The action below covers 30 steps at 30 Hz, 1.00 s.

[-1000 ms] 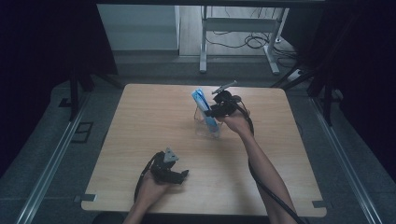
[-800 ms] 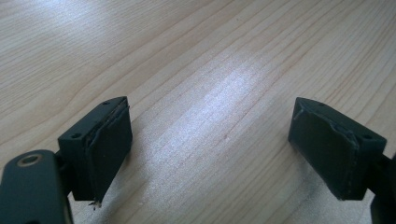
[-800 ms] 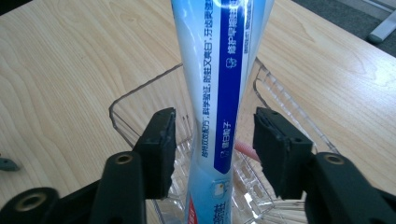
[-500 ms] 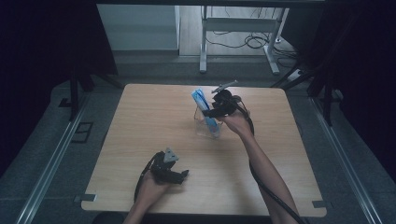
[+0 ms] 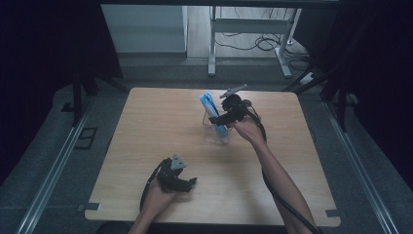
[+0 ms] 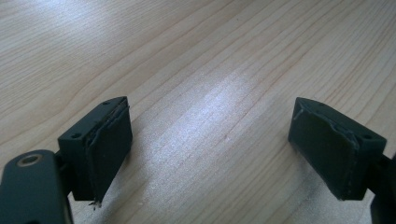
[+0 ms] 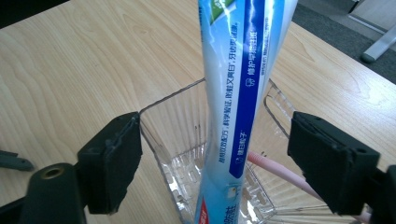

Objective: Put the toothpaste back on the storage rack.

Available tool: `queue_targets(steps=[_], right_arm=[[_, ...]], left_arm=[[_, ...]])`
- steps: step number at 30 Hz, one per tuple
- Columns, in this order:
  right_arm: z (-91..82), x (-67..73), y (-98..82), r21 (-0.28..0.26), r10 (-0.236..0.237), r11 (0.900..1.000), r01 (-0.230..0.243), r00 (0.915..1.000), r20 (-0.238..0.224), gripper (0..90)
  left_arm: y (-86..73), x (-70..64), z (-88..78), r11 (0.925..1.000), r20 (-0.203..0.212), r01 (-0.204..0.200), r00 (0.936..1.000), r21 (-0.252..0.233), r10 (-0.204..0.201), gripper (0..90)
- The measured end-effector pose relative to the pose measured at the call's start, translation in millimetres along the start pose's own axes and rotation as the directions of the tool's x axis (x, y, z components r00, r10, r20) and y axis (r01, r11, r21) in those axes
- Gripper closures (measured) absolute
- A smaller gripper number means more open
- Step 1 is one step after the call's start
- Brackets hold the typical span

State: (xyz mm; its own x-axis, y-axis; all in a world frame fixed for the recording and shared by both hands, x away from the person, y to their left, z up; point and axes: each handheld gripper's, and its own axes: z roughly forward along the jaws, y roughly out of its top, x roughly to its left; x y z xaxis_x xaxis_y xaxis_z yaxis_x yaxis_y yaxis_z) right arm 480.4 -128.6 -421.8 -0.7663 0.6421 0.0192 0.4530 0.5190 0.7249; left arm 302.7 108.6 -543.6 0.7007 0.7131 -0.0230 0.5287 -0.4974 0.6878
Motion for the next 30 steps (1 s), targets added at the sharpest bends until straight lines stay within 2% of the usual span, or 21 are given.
queue_targets(steps=[9,30], right_arm=[[-7.9,4.3,-1.1,-0.003,-0.009,1.0,0.009,0.9997,-0.021,13.3],[-21.8,12.4,-13.0,0.011,-0.013,1.0,0.013,0.9997,-0.021,4.8]], left_arm=[[0.0,0.0,0.0,1.0,0.0,0.0,1.0,0.0,0.0,13.6],[0.1,0.2,-0.1,1.0,0.0,-0.003,1.0,0.0,0.003,13.6]])
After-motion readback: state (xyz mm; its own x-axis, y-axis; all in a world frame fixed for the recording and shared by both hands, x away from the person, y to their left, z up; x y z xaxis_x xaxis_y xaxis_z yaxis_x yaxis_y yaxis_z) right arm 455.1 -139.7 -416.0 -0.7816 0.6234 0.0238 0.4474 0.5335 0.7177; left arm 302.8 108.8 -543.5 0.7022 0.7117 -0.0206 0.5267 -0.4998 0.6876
